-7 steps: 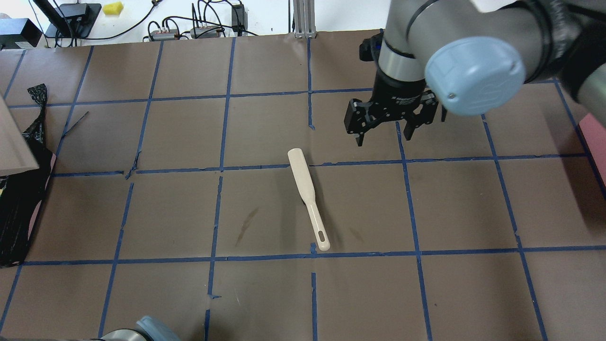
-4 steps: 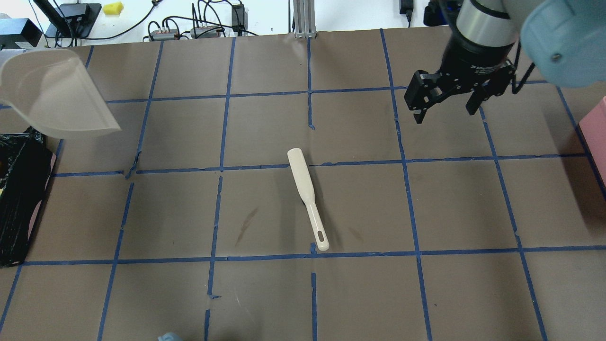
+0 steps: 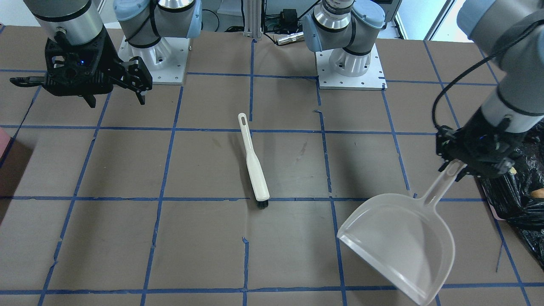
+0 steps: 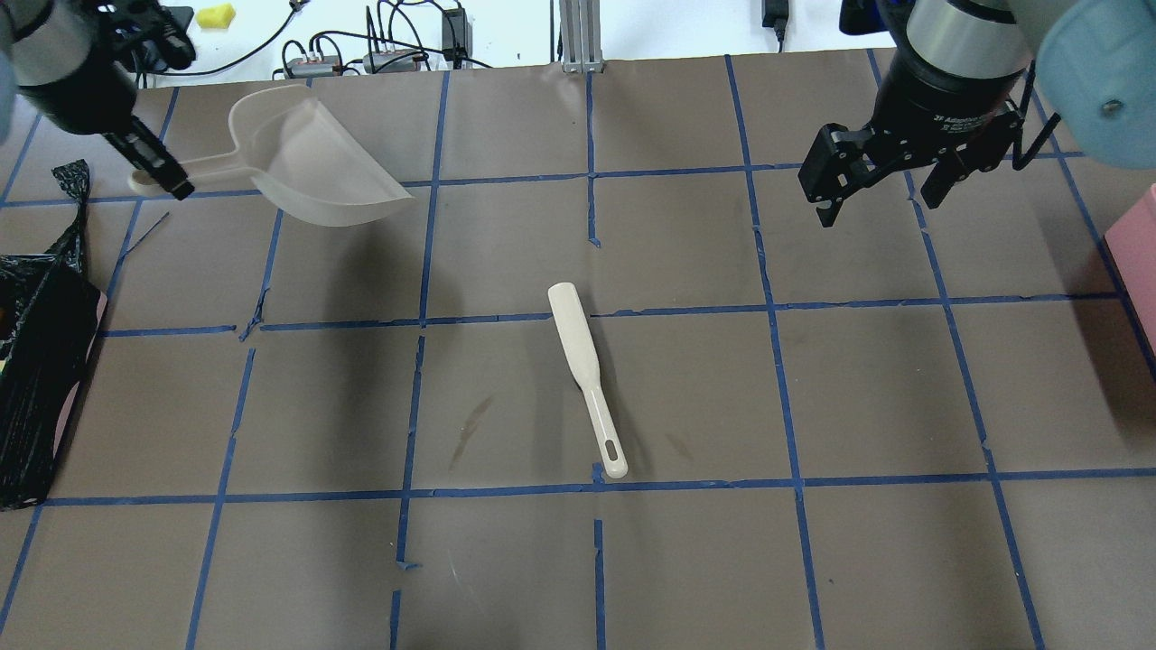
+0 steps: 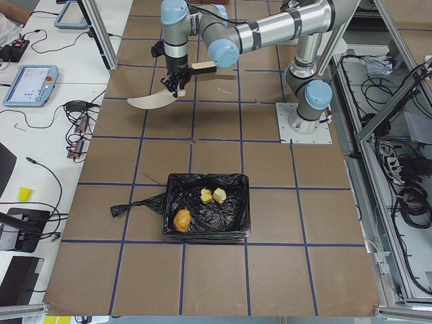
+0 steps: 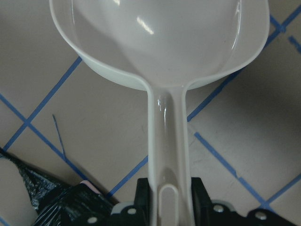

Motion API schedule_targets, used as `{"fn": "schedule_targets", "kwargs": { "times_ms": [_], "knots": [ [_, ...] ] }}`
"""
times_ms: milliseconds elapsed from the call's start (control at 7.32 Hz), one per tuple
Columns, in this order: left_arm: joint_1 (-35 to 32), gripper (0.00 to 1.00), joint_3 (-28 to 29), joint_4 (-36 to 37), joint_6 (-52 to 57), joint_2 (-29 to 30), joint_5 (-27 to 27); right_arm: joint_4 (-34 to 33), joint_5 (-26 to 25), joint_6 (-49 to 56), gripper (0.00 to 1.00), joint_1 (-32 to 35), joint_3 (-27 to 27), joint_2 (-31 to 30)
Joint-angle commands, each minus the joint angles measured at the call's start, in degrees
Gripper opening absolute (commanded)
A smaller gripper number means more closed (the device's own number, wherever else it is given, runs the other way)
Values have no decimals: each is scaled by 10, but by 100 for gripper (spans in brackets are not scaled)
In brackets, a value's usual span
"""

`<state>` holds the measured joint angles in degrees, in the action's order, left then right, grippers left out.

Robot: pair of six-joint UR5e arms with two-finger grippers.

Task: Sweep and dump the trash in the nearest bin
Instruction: 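Bring the empty dustpan back with the left gripper and lower it onto the table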

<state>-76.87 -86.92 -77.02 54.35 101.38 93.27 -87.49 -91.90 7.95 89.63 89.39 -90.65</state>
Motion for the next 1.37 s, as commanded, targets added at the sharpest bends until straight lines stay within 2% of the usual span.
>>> {"fn": "schedule_targets", "kwargs": {
  "times_ms": [0, 410, 1093, 1229],
  "knots": [
    [-83, 14, -2, 40, -169, 36, -60, 5, 1, -2, 100, 3, 0, -1],
    [-143, 14, -1, 111, -303, 81, -74, 8, 0, -3, 100, 4, 5, -3],
    [-202, 14, 0, 146, -459, 112, -67, 8, -2, -4, 100, 4, 6, -10],
    [-223, 14, -4, 151, -521, 114, -64, 8, -2, -4, 100, 4, 7, -12]
  ]
}}
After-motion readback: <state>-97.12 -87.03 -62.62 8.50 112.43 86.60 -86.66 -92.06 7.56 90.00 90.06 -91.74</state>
